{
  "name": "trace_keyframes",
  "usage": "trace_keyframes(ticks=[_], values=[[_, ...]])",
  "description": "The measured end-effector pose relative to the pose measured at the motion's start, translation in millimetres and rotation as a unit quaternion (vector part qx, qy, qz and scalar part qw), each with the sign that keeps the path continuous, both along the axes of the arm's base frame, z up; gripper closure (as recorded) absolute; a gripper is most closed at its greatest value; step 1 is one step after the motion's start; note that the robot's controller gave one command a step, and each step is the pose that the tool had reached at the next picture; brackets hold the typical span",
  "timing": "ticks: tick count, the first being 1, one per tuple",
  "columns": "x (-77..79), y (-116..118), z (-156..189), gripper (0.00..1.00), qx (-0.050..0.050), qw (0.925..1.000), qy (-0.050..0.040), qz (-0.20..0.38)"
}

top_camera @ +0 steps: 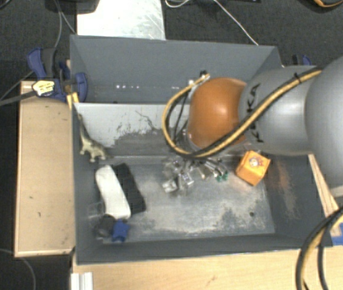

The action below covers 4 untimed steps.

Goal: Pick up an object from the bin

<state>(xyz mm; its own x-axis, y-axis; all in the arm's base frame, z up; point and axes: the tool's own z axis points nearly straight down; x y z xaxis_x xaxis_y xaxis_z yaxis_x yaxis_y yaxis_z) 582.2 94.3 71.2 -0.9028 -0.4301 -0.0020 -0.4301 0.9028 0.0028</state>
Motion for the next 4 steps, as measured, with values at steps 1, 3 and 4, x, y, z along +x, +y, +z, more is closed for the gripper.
trace_keyframes(ticks=[1, 3, 4], values=[[0.0, 0, 0, 1.00, 0.000, 1.0000, 0.0000, 0.000], [-1.1, 0, 20, 1.00, 0.000, 1.0000, 0.0005, -0.001], [-1.2, 0, 33, 1.00, 0.000, 1.0000, 0.0011, -0.001]])
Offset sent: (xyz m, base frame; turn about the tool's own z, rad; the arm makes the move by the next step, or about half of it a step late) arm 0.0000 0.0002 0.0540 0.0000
